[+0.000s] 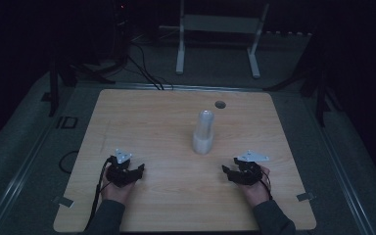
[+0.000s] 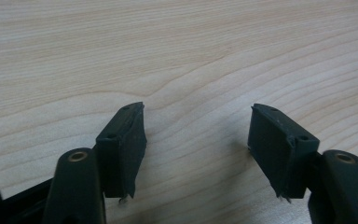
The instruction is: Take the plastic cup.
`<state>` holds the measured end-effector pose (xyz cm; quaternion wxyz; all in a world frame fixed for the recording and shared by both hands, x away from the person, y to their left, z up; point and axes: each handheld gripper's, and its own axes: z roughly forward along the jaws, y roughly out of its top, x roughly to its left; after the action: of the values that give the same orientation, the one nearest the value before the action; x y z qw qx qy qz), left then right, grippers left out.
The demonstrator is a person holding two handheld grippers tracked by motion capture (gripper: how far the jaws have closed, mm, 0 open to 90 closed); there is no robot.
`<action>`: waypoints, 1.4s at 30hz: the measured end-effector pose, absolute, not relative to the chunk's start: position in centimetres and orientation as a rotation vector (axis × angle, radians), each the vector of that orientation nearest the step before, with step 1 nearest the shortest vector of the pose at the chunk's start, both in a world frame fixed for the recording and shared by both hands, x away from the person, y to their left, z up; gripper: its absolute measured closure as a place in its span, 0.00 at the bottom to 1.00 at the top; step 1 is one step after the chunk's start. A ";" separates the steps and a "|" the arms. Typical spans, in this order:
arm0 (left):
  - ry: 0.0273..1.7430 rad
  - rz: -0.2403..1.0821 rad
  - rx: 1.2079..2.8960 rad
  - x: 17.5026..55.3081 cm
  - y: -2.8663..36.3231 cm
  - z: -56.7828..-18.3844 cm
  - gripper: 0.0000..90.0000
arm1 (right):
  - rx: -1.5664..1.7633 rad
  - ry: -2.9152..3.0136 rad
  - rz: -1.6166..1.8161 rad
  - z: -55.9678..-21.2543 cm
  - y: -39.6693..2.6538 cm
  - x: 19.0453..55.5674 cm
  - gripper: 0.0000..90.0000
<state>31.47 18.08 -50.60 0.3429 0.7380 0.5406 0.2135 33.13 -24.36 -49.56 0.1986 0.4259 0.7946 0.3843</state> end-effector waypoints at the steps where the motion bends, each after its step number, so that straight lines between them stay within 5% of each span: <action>1: 1.403 0.540 1.909 31.4 18.1 -50.6 0.42 | 1.192 2.222 1.076 -49.5 -24.4 33.1 0.43; 23: 1.255 0.501 1.884 31.2 17.2 -48.4 0.41 | 1.135 2.245 1.089 -47.9 -23.3 32.6 0.50; 42: 1.094 0.480 1.882 33.0 13.2 -46.4 0.39 | 1.112 2.194 1.198 -44.4 -22.9 34.4 0.41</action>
<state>32.98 13.17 -46.38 0.4405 0.7580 0.4404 0.1934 34.40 -22.92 -44.38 0.2015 0.3981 0.7855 0.4288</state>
